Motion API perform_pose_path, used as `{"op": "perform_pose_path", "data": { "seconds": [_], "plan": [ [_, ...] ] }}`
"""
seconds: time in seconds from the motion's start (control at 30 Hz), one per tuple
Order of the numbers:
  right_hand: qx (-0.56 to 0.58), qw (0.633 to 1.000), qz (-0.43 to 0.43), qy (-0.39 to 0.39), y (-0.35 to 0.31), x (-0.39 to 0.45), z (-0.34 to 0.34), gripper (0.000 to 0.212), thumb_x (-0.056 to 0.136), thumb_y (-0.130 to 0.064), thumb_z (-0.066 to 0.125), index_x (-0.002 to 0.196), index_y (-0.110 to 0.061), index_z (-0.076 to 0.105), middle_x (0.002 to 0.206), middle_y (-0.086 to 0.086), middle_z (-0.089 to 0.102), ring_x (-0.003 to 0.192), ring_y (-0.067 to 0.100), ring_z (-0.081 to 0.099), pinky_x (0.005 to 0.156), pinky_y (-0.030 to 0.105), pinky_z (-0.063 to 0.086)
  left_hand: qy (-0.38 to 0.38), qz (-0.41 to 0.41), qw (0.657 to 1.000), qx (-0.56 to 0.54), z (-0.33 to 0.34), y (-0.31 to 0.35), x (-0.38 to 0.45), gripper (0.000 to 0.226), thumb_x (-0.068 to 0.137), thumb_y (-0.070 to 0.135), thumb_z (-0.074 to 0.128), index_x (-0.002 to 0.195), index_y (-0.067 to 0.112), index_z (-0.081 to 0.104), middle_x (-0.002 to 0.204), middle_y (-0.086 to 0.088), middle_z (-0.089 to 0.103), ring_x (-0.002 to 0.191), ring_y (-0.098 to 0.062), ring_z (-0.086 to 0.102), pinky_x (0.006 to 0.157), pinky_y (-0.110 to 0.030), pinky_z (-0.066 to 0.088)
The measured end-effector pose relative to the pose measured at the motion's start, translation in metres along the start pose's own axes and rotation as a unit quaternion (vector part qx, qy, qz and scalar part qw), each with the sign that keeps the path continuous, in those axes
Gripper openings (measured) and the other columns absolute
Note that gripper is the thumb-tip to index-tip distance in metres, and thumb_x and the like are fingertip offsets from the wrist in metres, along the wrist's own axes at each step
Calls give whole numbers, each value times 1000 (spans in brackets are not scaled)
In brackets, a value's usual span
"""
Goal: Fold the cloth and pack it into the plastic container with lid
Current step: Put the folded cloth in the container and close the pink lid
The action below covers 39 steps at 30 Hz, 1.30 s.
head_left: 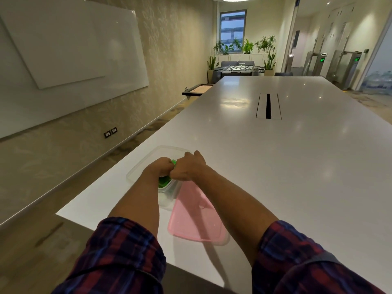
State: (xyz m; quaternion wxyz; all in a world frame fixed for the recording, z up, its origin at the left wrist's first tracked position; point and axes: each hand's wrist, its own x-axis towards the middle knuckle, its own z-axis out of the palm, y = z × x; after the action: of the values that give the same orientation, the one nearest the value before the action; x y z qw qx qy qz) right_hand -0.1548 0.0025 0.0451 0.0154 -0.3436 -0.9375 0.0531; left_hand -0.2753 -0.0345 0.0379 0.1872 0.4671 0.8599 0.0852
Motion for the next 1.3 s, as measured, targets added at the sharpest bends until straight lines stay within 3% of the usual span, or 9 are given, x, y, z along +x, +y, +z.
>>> {"op": "perform_pose_path", "data": {
  "seconds": [0.2,0.37,0.57,0.73,0.8,0.9,1.07,1.2,1.3],
  "plan": [
    [5,1000,16,-20,4,14,7,48,93,-52,43,122,-21,65,130,7,62,120,22,46,106,49,27,-69,-14,992,106,-13,2,-11,41,94,21,60,133,9,58,131,-15,62,118,-31,61,105,-43,47],
    [-45,999,3,-24,3,13,8,49,95,-57,38,118,-24,66,125,4,65,125,23,46,107,50,24,-43,-43,982,179,-14,3,-15,42,94,28,61,131,8,59,128,-12,63,102,-24,60,87,-34,43],
    [-44,999,13,1,0,9,9,52,95,-57,34,114,-22,67,121,4,67,124,23,49,112,52,23,-17,-72,981,178,19,-10,-10,52,103,32,43,151,12,42,150,-13,46,139,-32,45,114,-42,36],
    [40,998,11,53,1,4,13,47,98,-40,35,109,-13,72,122,9,69,124,25,53,114,50,32,91,-1,961,262,13,-6,-19,42,97,36,46,136,25,58,151,-15,35,138,-38,35,115,-50,25],
    [95,989,-12,111,6,0,17,45,103,-35,35,124,-14,69,138,8,63,133,27,49,115,49,35,128,17,964,231,9,0,-22,41,94,36,47,132,25,59,149,-15,34,138,-39,33,114,-55,22],
    [170,969,-4,181,21,-6,19,42,106,-33,39,142,-18,55,151,3,52,138,26,45,113,44,34,233,29,964,124,7,14,-26,41,92,37,48,127,17,57,134,-12,48,125,-35,48,104,-53,35],
    [145,968,89,184,62,-25,19,42,94,-31,61,134,-20,60,131,3,64,119,26,60,98,39,49,335,160,924,87,13,51,-38,27,80,19,54,103,11,64,102,-10,64,89,-33,65,75,-38,47],
    [121,962,190,157,88,-45,23,26,84,-31,67,106,-17,69,108,2,70,98,25,67,76,32,49,287,217,928,99,32,79,-44,19,79,19,53,91,12,65,90,-7,66,83,-32,65,68,-35,45],
    [129,956,243,100,101,-58,25,22,79,-38,70,86,-19,61,87,0,67,80,23,66,68,30,47,217,214,944,129,49,89,-42,25,82,22,51,103,14,62,98,-9,68,91,-34,68,71,-36,46]
  ]
}}
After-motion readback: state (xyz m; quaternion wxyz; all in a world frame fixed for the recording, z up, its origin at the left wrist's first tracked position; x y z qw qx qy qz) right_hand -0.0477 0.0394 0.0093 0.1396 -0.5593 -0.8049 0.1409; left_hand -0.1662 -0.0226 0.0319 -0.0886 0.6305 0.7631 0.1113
